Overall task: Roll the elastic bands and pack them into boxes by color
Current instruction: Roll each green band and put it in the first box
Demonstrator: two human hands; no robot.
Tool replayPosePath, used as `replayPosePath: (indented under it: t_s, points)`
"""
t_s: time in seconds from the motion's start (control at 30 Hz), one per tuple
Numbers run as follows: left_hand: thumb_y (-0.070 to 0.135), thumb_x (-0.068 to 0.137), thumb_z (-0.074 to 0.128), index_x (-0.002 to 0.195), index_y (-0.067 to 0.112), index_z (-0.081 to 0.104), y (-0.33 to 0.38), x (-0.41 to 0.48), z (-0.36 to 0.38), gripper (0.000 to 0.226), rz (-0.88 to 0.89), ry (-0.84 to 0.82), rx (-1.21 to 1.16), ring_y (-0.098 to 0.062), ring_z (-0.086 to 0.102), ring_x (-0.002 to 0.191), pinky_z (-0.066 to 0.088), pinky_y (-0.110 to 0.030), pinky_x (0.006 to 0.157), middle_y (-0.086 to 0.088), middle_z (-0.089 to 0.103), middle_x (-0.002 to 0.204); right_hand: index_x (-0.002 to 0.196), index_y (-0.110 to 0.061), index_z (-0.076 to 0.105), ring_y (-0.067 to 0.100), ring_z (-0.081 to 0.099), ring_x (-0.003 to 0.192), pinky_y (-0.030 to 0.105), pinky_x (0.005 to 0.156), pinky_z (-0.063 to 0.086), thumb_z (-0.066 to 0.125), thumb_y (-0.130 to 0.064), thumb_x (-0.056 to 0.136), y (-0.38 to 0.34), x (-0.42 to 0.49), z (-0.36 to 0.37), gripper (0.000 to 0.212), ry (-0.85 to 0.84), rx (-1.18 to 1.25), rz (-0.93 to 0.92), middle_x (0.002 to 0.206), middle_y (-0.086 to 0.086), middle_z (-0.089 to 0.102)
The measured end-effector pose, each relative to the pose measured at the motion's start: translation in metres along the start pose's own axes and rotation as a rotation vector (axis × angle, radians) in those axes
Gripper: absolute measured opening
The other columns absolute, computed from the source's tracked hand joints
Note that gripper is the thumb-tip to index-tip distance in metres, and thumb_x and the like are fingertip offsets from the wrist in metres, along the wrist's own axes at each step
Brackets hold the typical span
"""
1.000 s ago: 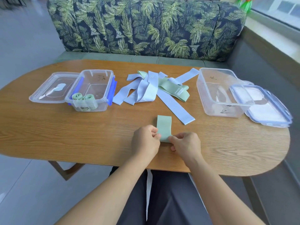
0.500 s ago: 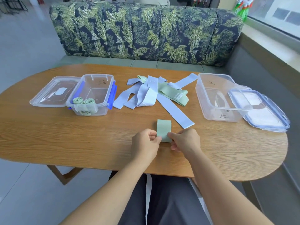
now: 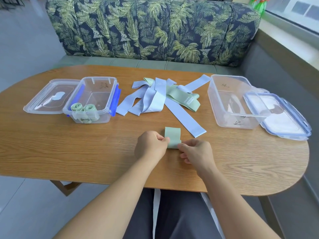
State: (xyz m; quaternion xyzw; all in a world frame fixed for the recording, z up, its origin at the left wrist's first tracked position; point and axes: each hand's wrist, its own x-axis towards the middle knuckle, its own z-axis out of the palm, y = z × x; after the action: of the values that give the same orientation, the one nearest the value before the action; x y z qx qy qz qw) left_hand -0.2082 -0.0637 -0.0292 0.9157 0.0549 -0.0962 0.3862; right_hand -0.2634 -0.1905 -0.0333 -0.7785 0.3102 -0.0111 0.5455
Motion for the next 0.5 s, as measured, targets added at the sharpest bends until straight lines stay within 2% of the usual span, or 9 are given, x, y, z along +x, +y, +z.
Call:
replayPosePath:
  t_s: [0.13,0.27,0.4,0.5]
  points:
    - [0.045,0.084,0.066,0.076,0.023,0.068,0.003,0.007,-0.001,0.024,-0.017,-0.013,0.009,-0.017,0.064,0.079,0.049,-0.027,0.068,0.008,0.068,0.078,0.077,-0.017,0.069,0.017,0.067,0.062,0.044,0.075,0.061,0.072,-0.023,0.083,-0.002,0.009,0.002,0.009,-0.001,-0.014,0.017,0.064,0.005,0.071]
    - [0.044,0.086,0.065,0.077,0.025,0.068,-0.002,0.006,0.001,0.021,0.038,0.015,-0.04,-0.014,0.064,0.081,0.053,-0.03,0.072,0.011,0.067,0.077,0.075,-0.014,0.069,0.025,0.072,0.069,0.047,0.076,0.06,0.073,-0.026,0.08,-0.004,0.018,0.003,0.013,-0.006,-0.022,0.039,0.061,0.004,0.071]
    - [0.033,0.083,0.07,0.095,0.023,0.069,-0.011,-0.001,0.006,0.016,0.085,0.036,-0.153,-0.005,0.065,0.081,0.054,-0.027,0.074,0.015,0.065,0.079,0.078,-0.008,0.069,0.026,0.072,0.067,0.046,0.076,0.061,0.073,-0.026,0.078,-0.007,0.026,0.003,0.018,-0.007,-0.024,0.066,0.058,0.004,0.07]
    - [0.029,0.081,0.072,0.091,0.026,0.066,-0.012,-0.001,0.01,0.012,0.092,0.035,-0.177,-0.007,0.066,0.081,0.056,-0.031,0.076,0.016,0.065,0.08,0.075,-0.009,0.067,0.023,0.07,0.064,0.045,0.075,0.06,0.073,-0.026,0.078,-0.009,0.032,0.004,0.018,-0.004,-0.025,0.083,0.057,0.003,0.069]
